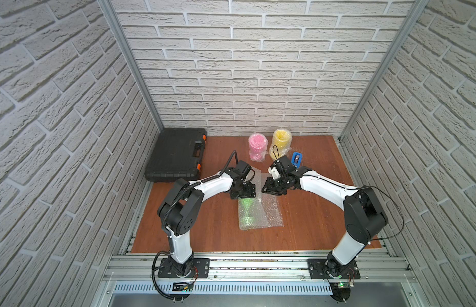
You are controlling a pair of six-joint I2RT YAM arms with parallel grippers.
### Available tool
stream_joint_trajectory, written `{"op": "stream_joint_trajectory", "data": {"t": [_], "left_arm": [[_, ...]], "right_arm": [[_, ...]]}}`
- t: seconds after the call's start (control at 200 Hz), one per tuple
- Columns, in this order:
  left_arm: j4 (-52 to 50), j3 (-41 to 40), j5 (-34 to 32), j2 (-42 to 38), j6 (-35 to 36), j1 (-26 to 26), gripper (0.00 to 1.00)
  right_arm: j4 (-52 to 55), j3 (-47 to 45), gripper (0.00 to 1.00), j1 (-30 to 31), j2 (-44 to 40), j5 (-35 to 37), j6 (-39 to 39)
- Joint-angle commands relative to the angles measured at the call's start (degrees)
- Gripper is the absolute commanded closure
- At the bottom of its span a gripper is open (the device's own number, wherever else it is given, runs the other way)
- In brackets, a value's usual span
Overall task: Wrap wine glasses in bubble wrap
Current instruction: Wrap the wine glass in bubble wrap.
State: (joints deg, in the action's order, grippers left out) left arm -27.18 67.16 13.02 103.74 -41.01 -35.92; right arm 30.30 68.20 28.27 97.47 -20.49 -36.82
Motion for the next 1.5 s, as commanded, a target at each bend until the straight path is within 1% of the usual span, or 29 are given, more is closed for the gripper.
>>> {"op": "stream_joint_trajectory", "data": {"t": [0.0,0.27,0.405,0.52,0.695,0.825,0.875,0.995,1.15,1.235,1.31,1.5], "left_arm": [[4.0,-3.7,3.8,-2.8,0.8,2.1,0.21],[14.1,-12.1,12.5,-8.2,-0.2,7.2,0.23],[18.5,-15.6,16.5,-10.2,-1.1,9.7,0.23],[21.2,-17.6,19.5,-11.1,-2.3,11.7,0.25],[21.3,-18.1,20.1,-11.2,-2.2,11.8,0.26],[21.5,-18.5,19.2,-10.5,-2.5,11.5,0.26],[20.9,-18.2,18.8,-9.9,-2.2,11.2,0.27],[17.7,-16.7,17.0,-8.4,-0.3,10.0,0.28],[14.5,-15.2,15.5,-7.4,1.6,9.1,0.28],[13.8,-14.8,15.4,-7.1,2.1,9.0,0.29],[13.5,-14.7,15.4,-7.0,2.2,8.9,0.29],[10.6,-12.8,14.6,-6.2,3.0,8.1,0.3]], "right_arm": [[0.7,-1.9,0.71,1.6,-0.8,-3.9,0.5],[-3.6,-4.9,0.81,7.5,2.3,-9.2,-1.2],[-6.9,-6.4,0.85,10.4,4.5,-10.0,-3.6],[-9.0,-6.9,0.87,12.6,6.1,-10.2,-5.3],[-15.5,-8.0,0.87,14.5,7.2,-13.1,-8.1],[-19.8,-9.2,0.87,14.9,8.2,-16.8,-9.1],[-17.3,-8.9,0.87,14.9,8.4,-15.5,-8.4],[-5.8,-6.6,0.88,14.5,7.7,-8.1,-4.3],[-0.9,-7.1,0.88,12.3,3.7,-2.4,-3.3],[-0.6,-7.3,0.88,10.7,1.8,-0.6,-3.4],[-1.9,-6.8,0.88,9.1,1.8,-0.7,-3.6],[-7.6,-1.9,0.88,6.5,8.0,-4.1,-4.9]]}}
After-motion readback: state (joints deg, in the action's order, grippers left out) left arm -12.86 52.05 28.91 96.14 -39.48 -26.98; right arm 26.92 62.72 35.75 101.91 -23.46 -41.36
